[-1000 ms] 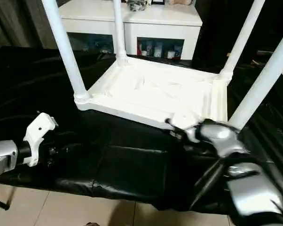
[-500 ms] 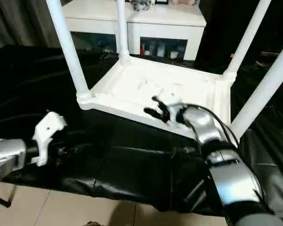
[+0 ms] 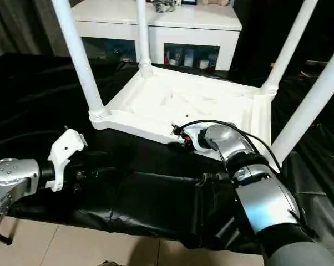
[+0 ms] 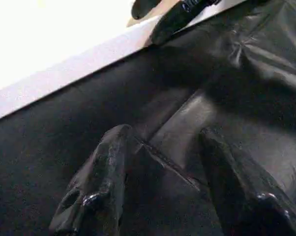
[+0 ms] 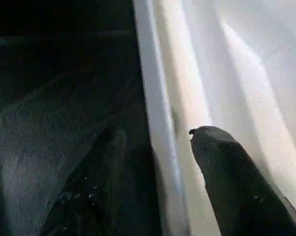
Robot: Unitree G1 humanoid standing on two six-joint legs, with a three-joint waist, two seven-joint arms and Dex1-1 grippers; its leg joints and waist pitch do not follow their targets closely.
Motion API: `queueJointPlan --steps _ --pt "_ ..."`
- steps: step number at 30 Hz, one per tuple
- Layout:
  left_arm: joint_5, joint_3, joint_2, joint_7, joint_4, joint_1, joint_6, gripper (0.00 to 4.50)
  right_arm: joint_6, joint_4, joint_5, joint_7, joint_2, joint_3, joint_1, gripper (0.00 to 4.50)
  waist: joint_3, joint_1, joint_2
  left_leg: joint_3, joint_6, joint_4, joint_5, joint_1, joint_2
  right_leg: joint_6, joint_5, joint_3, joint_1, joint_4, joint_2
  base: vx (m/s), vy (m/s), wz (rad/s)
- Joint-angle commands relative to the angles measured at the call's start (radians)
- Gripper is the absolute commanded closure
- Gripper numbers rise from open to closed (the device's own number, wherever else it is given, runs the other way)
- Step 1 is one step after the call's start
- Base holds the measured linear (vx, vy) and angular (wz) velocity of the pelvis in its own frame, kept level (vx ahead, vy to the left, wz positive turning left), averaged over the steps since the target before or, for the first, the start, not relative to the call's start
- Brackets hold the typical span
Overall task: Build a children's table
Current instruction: Rotate table base
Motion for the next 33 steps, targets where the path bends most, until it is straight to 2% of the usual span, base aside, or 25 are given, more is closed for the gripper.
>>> queueJointPlan --steps 1,2,6,7,14,19,22,26,31,32,33 --pt "0.003 -0.006 0.007 0.002 0.003 -0.004 0.007 1.99 0.022 0.009 -0.022 0.026 -0.004 0.016 -0.021 2.41 -0.067 0.002 -0.003 -0.037 -0.023 -0.093 -0.323 0.036 0.056 -0.251 -0.236 0.034 0.026 -0.055 -0.037 0.0 0.0 0.0" --pt "0.003 -0.004 0.01 0.003 0.001 0.0 0.007 1.99 0.021 0.014 -0.038 0.059 -0.007 0.034 -0.021 2.52 -0.068 0.002 -0.004 -0.037 -0.022 -0.092 -0.323 0.035 0.057 -0.251 -0.234 0.034 0.027 -0.054 -0.037 0.0 0.0 0.0" --pt "0.003 0.0 0.017 0.003 0.0 0.007 0.009 1.99 0.02 0.021 -0.054 0.074 -0.008 0.048 -0.022 2.85 -0.067 0.002 -0.004 -0.037 -0.021 -0.092 -0.317 0.035 0.057 -0.25 -0.234 0.035 0.025 -0.053 -0.037 0.0 0.0 0.0" --pt "0.003 0.003 0.02 0.003 -0.002 0.01 0.009 1.99 0.02 0.023 -0.056 0.073 -0.006 0.044 -0.023 2.95 -0.067 0.002 -0.008 -0.036 -0.017 -0.092 -0.306 0.034 0.057 -0.251 -0.227 0.035 0.027 -0.054 -0.038 0.0 0.0 0.0" --pt "0.001 0.013 0.028 0.008 -0.007 0.02 0.009 1.99 0.005 0.02 -0.042 0.089 0.002 0.025 -0.023 3.5 -0.07 0.004 -0.007 -0.034 -0.002 -0.088 -0.264 0.033 0.056 -0.262 -0.176 0.034 0.03 -0.048 -0.037 0.0 0.0 0.0" --pt "-0.003 0.016 0.031 0.011 -0.01 0.02 0.014 1.99 -0.031 0.007 0.007 0.159 0.008 -0.017 -0.024 3.9 -0.072 0.004 -0.004 -0.034 0.012 -0.086 -0.249 0.032 0.057 -0.275 -0.142 0.033 0.032 -0.044 -0.037 0.0 0.0 0.0" --pt "-0.003 0.017 0.034 0.011 -0.008 0.016 0.014 1.99 -0.044 0.0 0.032 0.206 0.01 -0.037 -0.021 4.14 -0.071 0.003 -0.006 -0.034 0.015 -0.086 -0.255 0.032 0.058 -0.279 -0.149 0.033 0.033 -0.045 -0.038 0.0 0.0 0.0" --pt "-0.002 0.016 0.036 0.013 -0.008 0.015 0.012 1.99 -0.114 -0.022 0.036 0.287 0.001 -0.034 -0.001 4.42 -0.07 0.003 -0.007 -0.034 0.016 -0.087 -0.273 0.033 0.059 -0.282 -0.164 0.033 0.031 -0.045 -0.038 0.0 0.0 0.0" --pt "-0.002 0.016 0.038 0.014 -0.01 0.016 0.012 1.99 -0.249 -0.043 -0.023 0.316 -0.041 0.024 0.04 4.47 -0.069 0.008 -0.005 -0.034 0.009 -0.086 -0.285 0.038 0.058 -0.276 -0.184 0.034 0.027 -0.05 -0.038 0.0 0.0 0.0" --pt "-0.001 0.014 0.038 0.014 -0.009 0.016 0.011 1.99 -0.28 -0.047 -0.039 0.319 -0.051 0.039 0.05 4.47 -0.069 0.01 -0.001 -0.034 0.007 -0.087 -0.285 0.037 0.058 -0.275 -0.186 0.034 0.028 -0.049 -0.038 0.0 0.0 0.0" --pt "-0.001 0.014 0.039 0.014 -0.008 0.015 0.011 1.99 -0.299 -0.05 -0.051 0.313 -0.056 0.05 0.055 4.47 -0.069 0.01 -0.003 -0.035 0.003 -0.087 -0.295 0.037 0.057 -0.272 -0.196 0.034 0.027 -0.051 -0.037 0.0 0.0 0.0"
